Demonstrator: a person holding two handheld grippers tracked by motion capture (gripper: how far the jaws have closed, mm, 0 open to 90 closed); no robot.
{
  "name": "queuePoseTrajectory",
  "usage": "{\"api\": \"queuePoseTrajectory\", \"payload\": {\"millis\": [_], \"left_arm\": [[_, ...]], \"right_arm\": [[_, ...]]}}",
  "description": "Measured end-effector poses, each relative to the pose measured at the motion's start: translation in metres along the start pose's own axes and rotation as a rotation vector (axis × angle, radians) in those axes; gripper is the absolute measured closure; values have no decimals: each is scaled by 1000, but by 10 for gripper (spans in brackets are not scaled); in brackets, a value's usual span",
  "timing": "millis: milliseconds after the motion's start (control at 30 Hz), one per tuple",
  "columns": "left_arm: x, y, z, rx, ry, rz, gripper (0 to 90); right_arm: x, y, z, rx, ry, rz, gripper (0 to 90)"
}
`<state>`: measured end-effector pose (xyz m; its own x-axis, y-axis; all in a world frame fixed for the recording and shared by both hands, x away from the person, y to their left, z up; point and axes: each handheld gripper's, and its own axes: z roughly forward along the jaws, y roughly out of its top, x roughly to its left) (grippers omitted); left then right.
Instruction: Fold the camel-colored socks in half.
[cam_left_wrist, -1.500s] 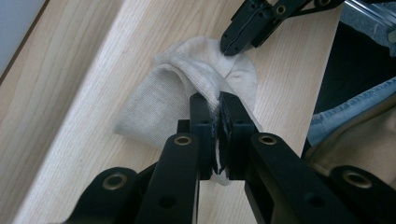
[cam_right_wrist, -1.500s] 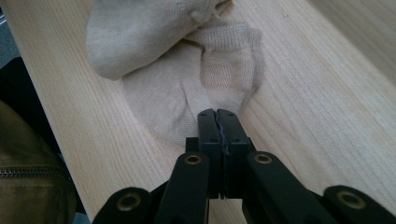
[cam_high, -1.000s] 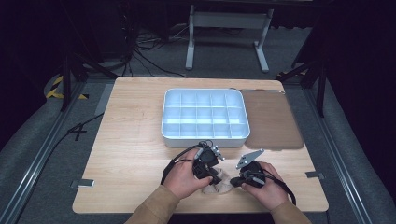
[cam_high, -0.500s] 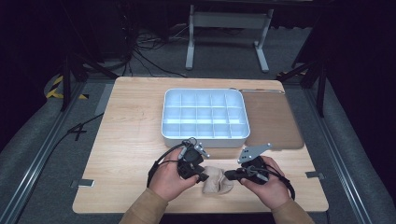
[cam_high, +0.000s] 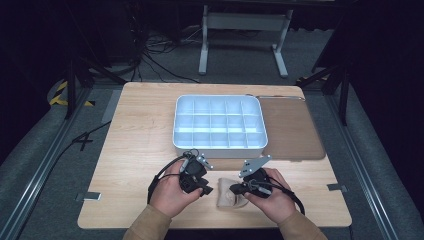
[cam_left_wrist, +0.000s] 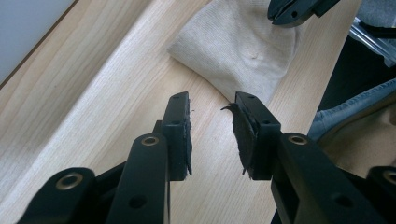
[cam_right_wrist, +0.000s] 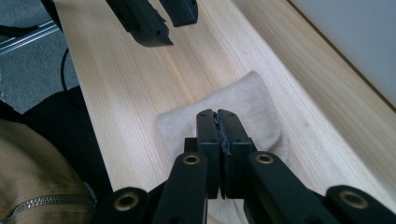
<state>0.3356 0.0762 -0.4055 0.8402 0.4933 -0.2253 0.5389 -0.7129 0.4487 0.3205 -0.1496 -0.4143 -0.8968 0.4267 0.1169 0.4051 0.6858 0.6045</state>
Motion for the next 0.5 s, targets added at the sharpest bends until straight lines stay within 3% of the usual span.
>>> {"api": "queuePoseTrajectory", "payload": {"millis": [500], "left_arm": [[-8,21,17,28,-42,50,725]], "right_arm": [[-6,-23,0,16,-45,43,849]]}}
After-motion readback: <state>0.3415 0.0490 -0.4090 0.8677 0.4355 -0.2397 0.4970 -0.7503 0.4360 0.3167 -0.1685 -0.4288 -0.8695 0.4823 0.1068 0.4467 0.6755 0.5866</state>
